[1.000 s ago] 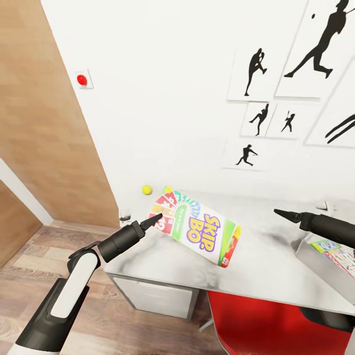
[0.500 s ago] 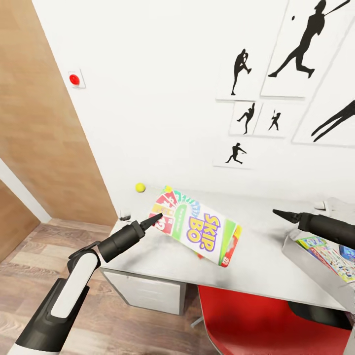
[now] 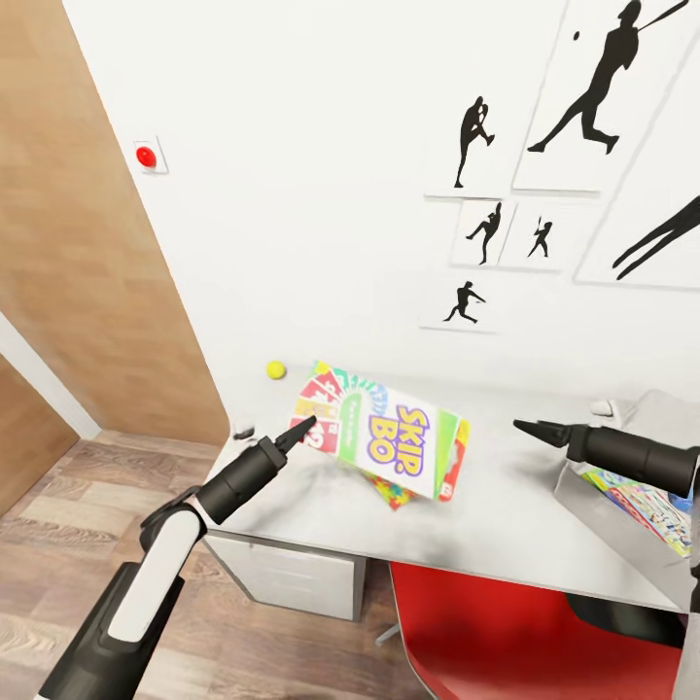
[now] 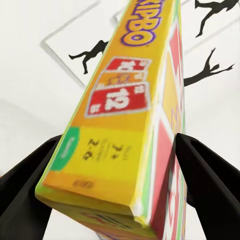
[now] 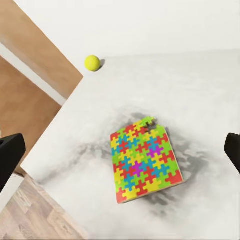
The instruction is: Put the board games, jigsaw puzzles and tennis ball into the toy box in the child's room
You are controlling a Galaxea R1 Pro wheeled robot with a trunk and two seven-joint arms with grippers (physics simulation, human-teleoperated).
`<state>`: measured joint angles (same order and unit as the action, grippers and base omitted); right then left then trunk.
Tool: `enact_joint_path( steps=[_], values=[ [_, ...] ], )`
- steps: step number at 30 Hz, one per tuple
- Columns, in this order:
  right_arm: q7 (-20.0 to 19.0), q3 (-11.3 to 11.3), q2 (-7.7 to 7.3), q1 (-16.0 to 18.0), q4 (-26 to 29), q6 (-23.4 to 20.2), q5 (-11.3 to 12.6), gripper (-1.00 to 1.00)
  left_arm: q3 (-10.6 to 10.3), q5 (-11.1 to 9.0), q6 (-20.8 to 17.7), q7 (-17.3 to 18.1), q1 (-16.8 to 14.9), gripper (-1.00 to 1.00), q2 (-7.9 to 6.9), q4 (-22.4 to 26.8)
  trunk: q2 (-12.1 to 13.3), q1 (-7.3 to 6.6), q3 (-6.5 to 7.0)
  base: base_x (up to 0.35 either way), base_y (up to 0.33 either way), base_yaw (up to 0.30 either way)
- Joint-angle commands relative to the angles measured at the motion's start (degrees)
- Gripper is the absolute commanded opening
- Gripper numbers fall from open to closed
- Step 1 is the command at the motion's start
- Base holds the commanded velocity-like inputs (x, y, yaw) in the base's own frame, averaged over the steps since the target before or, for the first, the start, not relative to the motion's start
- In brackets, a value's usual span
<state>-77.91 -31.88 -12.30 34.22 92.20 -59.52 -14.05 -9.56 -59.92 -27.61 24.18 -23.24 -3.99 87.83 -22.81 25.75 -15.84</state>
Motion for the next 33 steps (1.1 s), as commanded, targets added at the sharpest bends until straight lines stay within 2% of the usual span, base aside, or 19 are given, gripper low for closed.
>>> enact_joint_path(
  steps=[1,9,13,14,15,16,21,27,33],
  values=[
    [-0.8,0.2,0.06,0.0,0.0,-0.5,-0.6,1.00,0.0,-0.6,0.0,-0.1,0.0,-1.00,0.02,0.0,-0.1,0.03,-0.11,-0.001,-0.002,0.000],
    [-1.4,1.2,0.21,-0.5,0.0,-0.5,-0.4,1.00,0.0,-0.7,1.7,0.2,0.4,-1.00,0.25,0.2,-0.1,0.03,-0.11,0.000,0.000,0.000],
    [-1.4,1.5,0.47,-0.5,0.0,-0.5,-0.4,1.00,0.2,-0.8,3.8,0.2,0.9,-1.00,0.40,0.5,-0.1,0.03,-0.11,0.000,0.000,0.000],
    [-1.4,1.8,1.08,-0.5,-0.1,-0.5,-0.4,1.00,0.3,-0.8,6.5,0.2,1.1,-1.00,0.67,0.5,-0.1,0.03,-0.11,0.000,0.000,0.000],
    [-1.4,1.8,1.08,-0.5,-0.1,-0.5,-0.4,1.00,0.3,-0.8,6.5,0.2,1.1,-1.00,0.67,0.5,-0.1,0.03,-0.11,0.000,0.000,0.000],
    [-1.4,1.9,1.60,-0.5,-0.2,-0.5,-0.5,1.00,0.3,-0.8,8.2,0.2,1.3,-1.00,0.82,0.4,-0.1,0.03,-0.11,0.000,0.000,0.000],
    [-1.3,2.1,5.15,-0.8,-0.3,-0.5,-0.6,1.00,0.6,-1.5,14.6,1.1,2.7,-1.00,1.08,0.6,-0.1,0.03,-0.11,0.000,0.000,0.000],
    [-1.2,2.5,7.41,-1.7,-0.3,-0.5,-0.7,1.00,1.4,-3.0,17.1,1.6,3.6,-1.00,1.14,0.7,-0.1,0.03,-0.11,0.000,0.000,0.000],
    [-1.1,3.6,8.24,-2.1,-0.3,-0.5,-0.5,1.00,2.1,-3.8,18.4,1.8,4.6,-1.00,1.27,0.6,-0.1,0.03,-0.11,0.000,0.000,0.000]
  ],
)
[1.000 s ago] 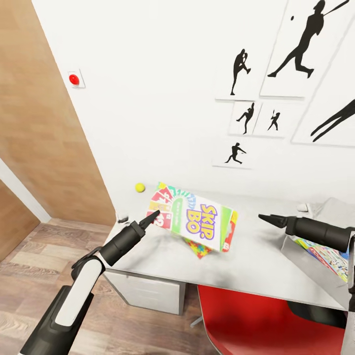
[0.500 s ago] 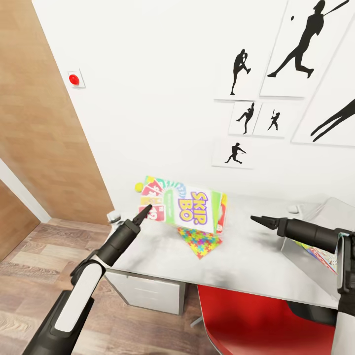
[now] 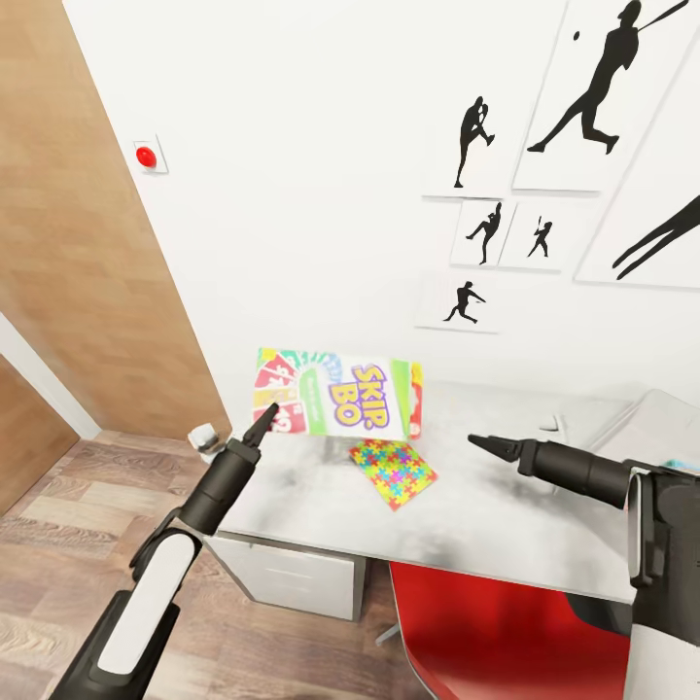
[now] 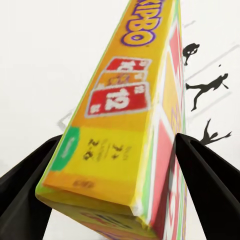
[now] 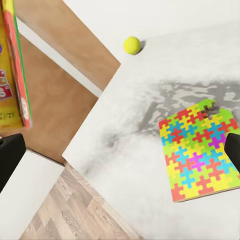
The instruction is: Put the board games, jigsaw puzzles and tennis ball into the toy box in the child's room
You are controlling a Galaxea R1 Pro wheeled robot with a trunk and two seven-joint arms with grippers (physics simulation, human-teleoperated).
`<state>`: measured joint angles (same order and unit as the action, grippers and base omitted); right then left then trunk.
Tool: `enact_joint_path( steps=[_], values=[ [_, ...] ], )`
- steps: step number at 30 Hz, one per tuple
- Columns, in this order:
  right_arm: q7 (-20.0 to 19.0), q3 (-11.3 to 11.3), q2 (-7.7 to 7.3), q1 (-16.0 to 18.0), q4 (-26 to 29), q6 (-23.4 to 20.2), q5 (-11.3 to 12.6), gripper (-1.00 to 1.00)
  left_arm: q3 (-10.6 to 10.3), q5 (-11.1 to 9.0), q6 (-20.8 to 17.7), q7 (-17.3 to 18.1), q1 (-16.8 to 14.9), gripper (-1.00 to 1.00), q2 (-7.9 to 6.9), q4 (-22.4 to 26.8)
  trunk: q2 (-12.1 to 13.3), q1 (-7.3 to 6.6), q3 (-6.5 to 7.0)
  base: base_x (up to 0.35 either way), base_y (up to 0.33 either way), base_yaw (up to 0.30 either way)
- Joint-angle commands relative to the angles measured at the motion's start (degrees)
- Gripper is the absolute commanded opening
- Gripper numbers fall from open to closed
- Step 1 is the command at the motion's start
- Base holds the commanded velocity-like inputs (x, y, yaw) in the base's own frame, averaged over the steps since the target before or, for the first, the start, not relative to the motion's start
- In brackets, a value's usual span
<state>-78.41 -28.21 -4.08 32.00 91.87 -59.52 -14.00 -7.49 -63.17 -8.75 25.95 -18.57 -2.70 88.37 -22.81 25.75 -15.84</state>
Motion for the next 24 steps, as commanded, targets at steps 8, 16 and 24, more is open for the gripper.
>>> enact_joint_path(
  steps=[8,16,24],
  values=[
    [-0.6,0.6,1.84,-1.0,-0.1,-0.5,-0.5,1.00,1.4,-2.3,5.2,-1.0,1.2,-1.00,3.87,-4.2,-0.1,0.03,-0.10,0.000,0.000,0.000],
    [-0.6,0.6,5.86,-3.2,-0.2,-0.5,-0.4,1.00,1.7,-3.2,7.9,-0.8,1.3,-1.00,5.93,-9.1,-0.1,0.03,-0.10,0.000,0.000,0.000],
    [-0.9,0.5,8.18,-6.2,-0.2,-0.5,2.2,1.00,1.6,-6.0,8.4,0.6,1.1,-1.00,6.36,-11.3,-0.1,0.03,-0.10,0.000,0.000,0.000]
  ],
)
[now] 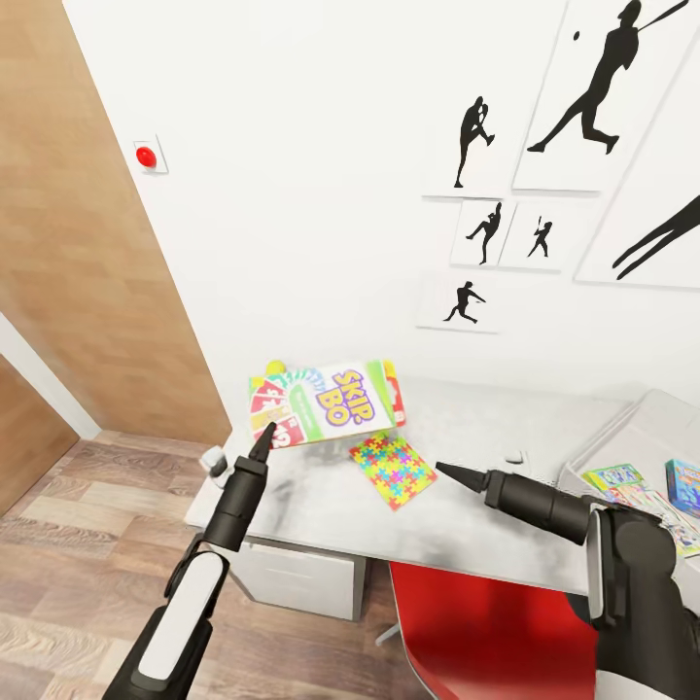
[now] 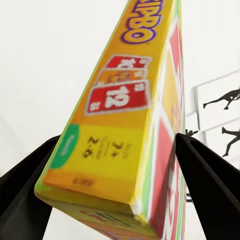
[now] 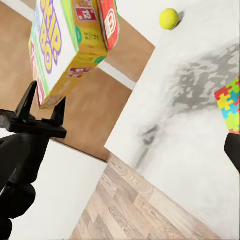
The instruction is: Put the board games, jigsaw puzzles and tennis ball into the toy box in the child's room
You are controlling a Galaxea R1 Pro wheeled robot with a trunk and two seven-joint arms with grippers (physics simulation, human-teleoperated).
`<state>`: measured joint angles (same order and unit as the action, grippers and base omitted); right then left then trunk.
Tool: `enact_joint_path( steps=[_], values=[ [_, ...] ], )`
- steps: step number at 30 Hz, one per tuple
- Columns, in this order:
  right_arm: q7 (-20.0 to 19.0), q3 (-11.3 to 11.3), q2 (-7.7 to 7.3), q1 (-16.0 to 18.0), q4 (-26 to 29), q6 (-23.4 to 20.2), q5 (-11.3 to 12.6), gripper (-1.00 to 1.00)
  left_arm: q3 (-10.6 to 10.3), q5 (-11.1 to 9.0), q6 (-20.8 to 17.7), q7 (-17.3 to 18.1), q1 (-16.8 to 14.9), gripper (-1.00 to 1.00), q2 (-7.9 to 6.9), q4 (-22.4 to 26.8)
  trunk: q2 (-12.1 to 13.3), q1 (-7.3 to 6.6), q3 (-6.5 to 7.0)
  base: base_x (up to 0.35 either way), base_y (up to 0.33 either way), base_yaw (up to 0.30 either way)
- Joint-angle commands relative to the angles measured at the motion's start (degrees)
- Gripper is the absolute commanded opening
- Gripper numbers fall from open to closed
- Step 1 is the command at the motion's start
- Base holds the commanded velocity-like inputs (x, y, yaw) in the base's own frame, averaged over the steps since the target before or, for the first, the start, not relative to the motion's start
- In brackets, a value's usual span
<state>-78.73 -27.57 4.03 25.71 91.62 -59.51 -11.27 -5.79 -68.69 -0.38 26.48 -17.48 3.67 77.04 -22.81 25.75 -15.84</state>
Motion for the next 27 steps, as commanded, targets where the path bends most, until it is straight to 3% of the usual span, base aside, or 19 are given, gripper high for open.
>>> enact_joint_path(
  steps=[1,3,7,11,17,20,27],
  values=[
    [-0.6,-0.1,0.25,-0.5,0.0,-0.5,0.6,1.00,-0.1,-0.9,0.0,0.3,-0.1,-1.00,0.03,-0.3,-0.1,0.03,-0.10,0.000,0.000,0.000],
    [-0.6,-0.1,0.40,-1.0,0.0,-0.5,2.0,1.00,-0.1,-1.2,0.1,0.5,-0.2,-1.00,0.10,-0.5,-0.1,0.03,-0.10,0.000,0.000,0.000],
    [-0.6,0.0,0.86,-2.7,0.0,-0.5,7.2,1.00,-0.2,-1.8,0.1,0.8,-0.6,-1.00,0.80,-1.8,-0.1,0.03,-0.10,0.000,0.000,0.000],
    [-0.6,0.0,1.30,-3.6,0.0,-0.5,9.5,1.00,-0.3,-2.1,0.2,1.1,-1.0,-1.00,1.96,-3.2,-0.1,0.03,-0.10,0.000,0.000,0.000],
    [-0.5,0.0,2.65,-4.1,-0.1,-0.5,11.1,1.00,-1.9,-2.2,0.2,1.1,-1.4,-1.00,2.70,-3.9,-0.1,0.03,-0.10,0.000,0.000,0.000],
    [-0.6,0.0,3.93,-4.3,-0.1,-0.5,11.6,1.00,-4.0,-2.2,0.3,1.2,-1.8,-1.00,2.95,-4.1,-0.1,0.03,-0.10,0.000,0.000,0.000],
    [-0.6,0.1,4.88,-4.5,-0.1,-0.5,12.5,1.00,-6.0,-2.2,0.8,1.2,-2.2,-1.00,3.19,-4.2,-0.1,0.03,-0.10,0.000,0.000,0.000]
  ],
)
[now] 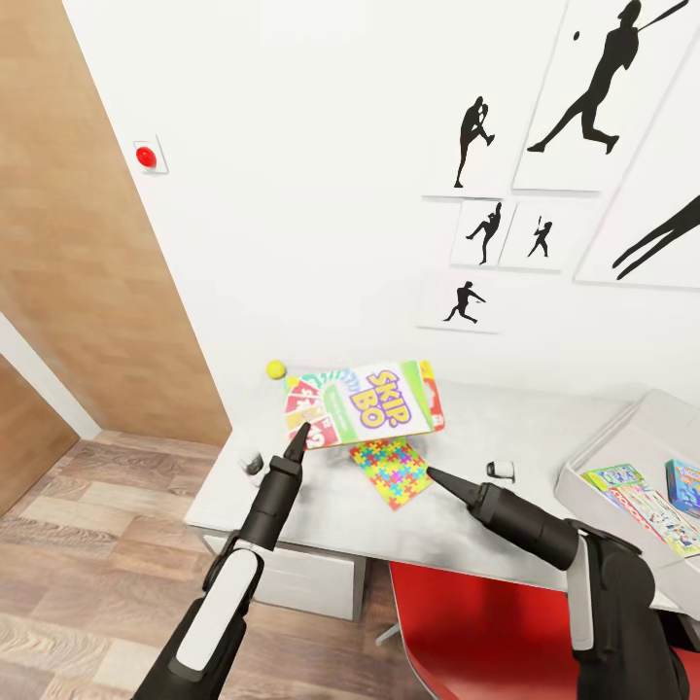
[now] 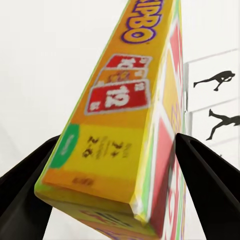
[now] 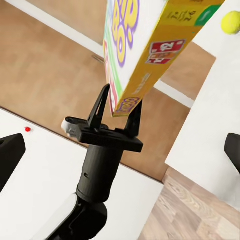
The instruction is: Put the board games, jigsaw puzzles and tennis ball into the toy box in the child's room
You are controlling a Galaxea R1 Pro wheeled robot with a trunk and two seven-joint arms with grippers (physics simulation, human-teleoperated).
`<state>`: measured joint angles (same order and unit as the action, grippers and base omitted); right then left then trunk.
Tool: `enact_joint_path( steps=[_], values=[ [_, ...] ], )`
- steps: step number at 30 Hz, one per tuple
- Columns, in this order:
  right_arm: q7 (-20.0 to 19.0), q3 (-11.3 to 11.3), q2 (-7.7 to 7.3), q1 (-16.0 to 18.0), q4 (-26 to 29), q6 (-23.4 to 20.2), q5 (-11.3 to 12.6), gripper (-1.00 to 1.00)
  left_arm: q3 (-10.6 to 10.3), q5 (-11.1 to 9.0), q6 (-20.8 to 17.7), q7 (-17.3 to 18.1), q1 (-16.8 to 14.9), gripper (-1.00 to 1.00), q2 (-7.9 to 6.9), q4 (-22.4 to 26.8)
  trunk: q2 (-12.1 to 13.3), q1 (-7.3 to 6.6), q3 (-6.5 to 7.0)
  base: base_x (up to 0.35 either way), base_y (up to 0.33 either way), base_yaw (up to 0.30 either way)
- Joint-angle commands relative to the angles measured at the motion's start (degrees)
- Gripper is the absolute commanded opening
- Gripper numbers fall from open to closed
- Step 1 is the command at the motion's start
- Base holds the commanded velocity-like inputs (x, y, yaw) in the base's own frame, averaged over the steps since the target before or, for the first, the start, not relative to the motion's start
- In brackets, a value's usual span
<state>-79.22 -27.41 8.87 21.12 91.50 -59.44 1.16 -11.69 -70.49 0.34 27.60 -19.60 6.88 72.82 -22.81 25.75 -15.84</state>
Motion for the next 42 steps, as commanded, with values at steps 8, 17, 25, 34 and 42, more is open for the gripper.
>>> enact_joint_path(
  steps=[8,17,25,34,42],
  values=[
    [-0.1,-0.2,0.41,0.0,0.0,-0.6,2.4,1.00,-1.1,-0.4,1.2,0.1,-0.3,-1.00,0.18,0.0,-0.1,0.03,-0.10,0.000,0.000,0.000],
    [-0.2,-0.2,0.53,0.0,-0.1,-0.6,3.9,1.00,-4.0,-0.5,1.9,0.0,-0.5,-1.00,0.40,0.0,-0.1,0.03,-0.10,0.000,0.000,0.000],
    [-0.1,-0.2,0.64,-0.3,-1.5,-0.6,5.0,1.00,-5.0,-0.4,2.3,0.1,-1.1,-1.00,0.78,-0.2,-0.1,0.03,-0.10,0.000,0.000,0.000],
    [0.3,-0.3,1.13,-0.3,-2.7,-0.6,6.0,1.00,-6.5,-0.3,3.0,0.1,-2.0,-1.00,1.36,-1.4,-0.1,0.03,-0.10,0.000,0.000,0.000],
    [2.4,-0.3,1.13,-0.2,-2.9,-0.6,6.3,1.00,-7.2,-0.3,3.1,0.1,-2.3,-1.00,1.44,-1.7,-0.1,0.03,-0.10,0.000,0.000,0.000]
  ],
)
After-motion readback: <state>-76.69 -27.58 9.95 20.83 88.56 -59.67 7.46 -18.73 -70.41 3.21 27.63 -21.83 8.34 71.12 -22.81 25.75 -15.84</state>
